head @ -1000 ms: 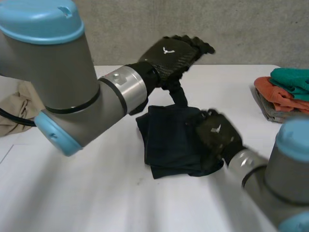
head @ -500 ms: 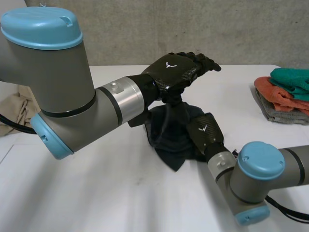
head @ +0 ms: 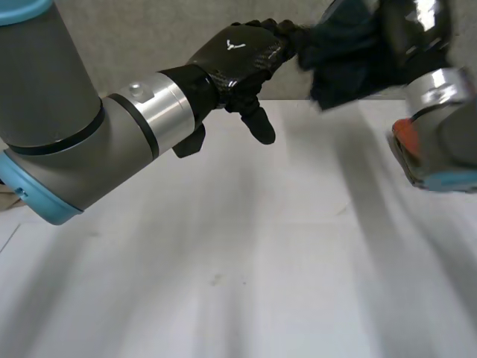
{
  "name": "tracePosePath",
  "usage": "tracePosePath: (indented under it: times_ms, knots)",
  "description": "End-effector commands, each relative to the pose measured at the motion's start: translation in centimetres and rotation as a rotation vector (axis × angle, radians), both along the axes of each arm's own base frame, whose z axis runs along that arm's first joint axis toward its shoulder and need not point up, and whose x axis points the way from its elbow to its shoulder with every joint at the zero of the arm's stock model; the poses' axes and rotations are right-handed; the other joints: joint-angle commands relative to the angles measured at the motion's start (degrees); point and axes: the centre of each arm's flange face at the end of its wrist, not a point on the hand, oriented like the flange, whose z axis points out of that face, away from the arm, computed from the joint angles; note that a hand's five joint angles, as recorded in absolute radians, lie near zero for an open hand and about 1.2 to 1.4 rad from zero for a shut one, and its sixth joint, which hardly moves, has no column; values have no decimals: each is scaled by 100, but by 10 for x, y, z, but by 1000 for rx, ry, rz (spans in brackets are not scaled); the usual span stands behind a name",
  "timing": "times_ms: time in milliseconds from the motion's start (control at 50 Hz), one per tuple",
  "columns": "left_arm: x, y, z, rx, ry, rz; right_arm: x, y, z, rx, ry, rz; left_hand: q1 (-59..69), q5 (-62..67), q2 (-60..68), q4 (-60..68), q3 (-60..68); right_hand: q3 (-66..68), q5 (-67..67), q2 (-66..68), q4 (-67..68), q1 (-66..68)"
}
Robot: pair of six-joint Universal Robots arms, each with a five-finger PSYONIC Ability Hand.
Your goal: Fold the laundry.
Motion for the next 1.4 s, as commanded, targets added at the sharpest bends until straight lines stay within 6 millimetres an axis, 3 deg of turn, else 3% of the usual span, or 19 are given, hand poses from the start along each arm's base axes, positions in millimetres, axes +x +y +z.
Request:
tracePosePath:
  times_ms: [20,120,140,220,380,500,580,780,860,1000,1100,1120,1180,1200,1260,1280,1340,1360,1400]
  knots:
    - [2,4,-1,5,-6,-2,-82,-52,25,-82,29,-98,283,159,274,286,234,1429,1632,1406,1134,2058]
    - [3,5,-6,19,-18,-3,-149,-81,12,-23,-4,-88,283,159,274,286,234,1429,1632,1406,1134,2058]
    - [3,6,-7,22,-19,-3,-171,-89,3,12,-21,-72,266,142,257,269,217,1429,1632,1406,1134,2058]
    - [3,6,-10,28,-26,-3,-214,-105,-36,136,-57,-1,283,158,274,285,234,1429,1632,1406,1134,2058]
    - [3,6,-17,44,-37,-5,-248,-113,-126,363,-41,155,266,142,257,269,217,1429,1632,1406,1134,2058]
    - [2,5,-20,49,-40,-6,-245,-109,-147,411,-39,196,283,159,274,286,234,1429,1632,1406,1134,2058]
    - [2,5,-19,42,-37,-6,-245,-106,-136,395,-50,168,283,159,274,286,234,-5571,-5368,-5594,-5866,-4942]
    - [1,7,-11,15,-17,-8,-247,-84,-59,382,-136,44,283,159,274,286,234,-5571,-5368,-5594,-5866,-4942]
    - [1,9,-9,14,-13,-11,-262,-66,-42,441,-174,-2,283,159,274,286,234,-5571,-5368,-5594,-5866,-4942]
    - [1,17,-1,1,-1,-22,-312,-34,-10,512,-256,-224,283,159,274,286,234,-5571,-5368,-5594,-5866,-4942]
    - [3,20,11,-29,22,-22,-323,-21,21,460,-137,-447,283,159,274,286,234,-5571,-5368,-5594,-5866,-4942]
    - [4,20,15,-41,30,-20,-324,-15,37,409,-84,-512,283,159,274,286,234,-5571,-5368,-5594,-5866,-4942]
    - [8,23,33,-89,68,-15,-307,-11,58,323,-18,-557,283,159,274,286,234,-5571,-5368,-5594,-5866,-4942]
    - [11,24,42,-111,85,-4,-277,-12,71,253,3,-511,283,159,274,286,234,-5571,-5368,-5594,-5866,-4942]
    - [17,25,53,-135,106,29,-219,-8,87,143,31,-386,283,159,274,286,234,-5571,-5368,-5594,-5866,-4942]
    - [23,24,61,-152,122,66,-183,-1,91,83,50,-299,266,142,257,269,217,-5571,-5368,-5594,-5866,-4942]
    - [34,15,69,-170,136,143,-135,15,94,-2,75,-173,266,142,257,269,217,-5571,-5368,-5594,-5866,-4942]
    - [44,5,69,-174,134,207,-108,28,93,-34,89,-89,266,142,257,269,217,-5571,-5368,-5594,-5866,-4942]
    - [59,-12,69,-178,125,298,-83,41,81,-25,104,-2,216,92,207,219,167,-5571,-5368,-5594,-5866,-4942]
